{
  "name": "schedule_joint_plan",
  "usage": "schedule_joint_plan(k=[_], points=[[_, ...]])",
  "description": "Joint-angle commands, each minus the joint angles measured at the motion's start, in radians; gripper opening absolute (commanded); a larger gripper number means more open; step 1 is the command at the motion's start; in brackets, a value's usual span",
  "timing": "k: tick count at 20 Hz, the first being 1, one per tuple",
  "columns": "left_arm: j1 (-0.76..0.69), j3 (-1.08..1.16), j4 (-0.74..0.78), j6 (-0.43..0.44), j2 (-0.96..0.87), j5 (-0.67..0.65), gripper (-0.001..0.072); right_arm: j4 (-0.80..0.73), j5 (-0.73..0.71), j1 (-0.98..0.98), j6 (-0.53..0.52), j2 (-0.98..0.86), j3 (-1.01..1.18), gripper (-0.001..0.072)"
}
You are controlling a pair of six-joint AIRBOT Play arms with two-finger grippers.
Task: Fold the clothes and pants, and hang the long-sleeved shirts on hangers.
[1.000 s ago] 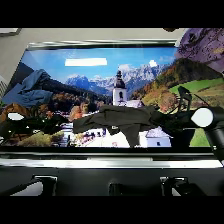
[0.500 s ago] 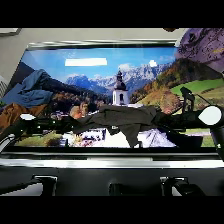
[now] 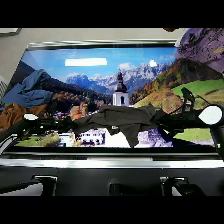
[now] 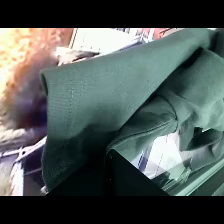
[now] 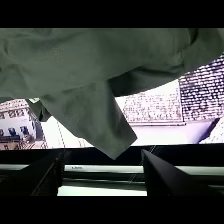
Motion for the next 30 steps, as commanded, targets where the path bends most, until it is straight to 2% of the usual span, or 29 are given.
schedule_joint_plan(k=[1,3,5,8,12,17,19,20,21,22,25,27,30], points=[[-0.001,0.000,-0.001,0.021,-0.001,-0.020,0.0017,-0.079,-0.013,-0.010,0.082,-0.016,0.000,0.0565],[-0.001,0.000,-0.001,0.021,-0.001,-0.029,0.0017,-0.017,-0.006,-0.082,0.018,-0.071,-0.003,0.0581],[-0.001,0.000,-0.001,0.021,-0.001,-0.029,0.0017,0.139,0.015,-0.139,-0.127,-0.158,-0.037,0.0584],[-0.001,0.000,-0.001,0.021,0.000,-0.030,0.0017,0.226,0.003,-0.078,-0.270,-0.285,-0.092,0.0583],[-0.001,0.000,-0.001,0.021,0.000,-0.030,0.0017,0.232,-0.153,0.055,-0.343,-0.367,-0.153,0.0585],[-0.001,0.000,-0.001,0.021,-0.001,-0.029,0.0017,0.281,-0.240,0.142,-0.384,-0.437,-0.175,0.0582],[-0.001,0.000,-0.001,0.021,0.000,-0.030,0.0017,0.329,-0.277,0.157,-0.394,-0.464,-0.175,0.0511],[-0.001,0.000,-0.001,0.021,0.000,-0.030,0.0017,0.365,-0.282,0.157,-0.413,-0.473,-0.175,0.0400],[-0.001,0.000,-0.001,0.021,0.000,-0.029,0.0017,0.371,-0.290,0.157,-0.416,-0.476,-0.175,0.0255],[-0.001,0.000,-0.001,0.021,-0.001,-0.029,0.0017,0.371,-0.291,0.157,-0.417,-0.476,-0.175,0.0041],[0.006,0.005,-0.001,0.021,0.009,-0.030,0.0015,0.384,-0.260,0.157,-0.417,-0.457,-0.173,0.0031],[0.021,0.036,0.000,0.021,0.040,-0.031,0.0014,0.378,-0.259,0.147,-0.417,-0.381,-0.142,0.0030],[0.067,0.178,0.000,0.017,0.150,-0.037,0.0013,0.269,-0.236,0.054,-0.384,-0.252,0.053,0.0030]])
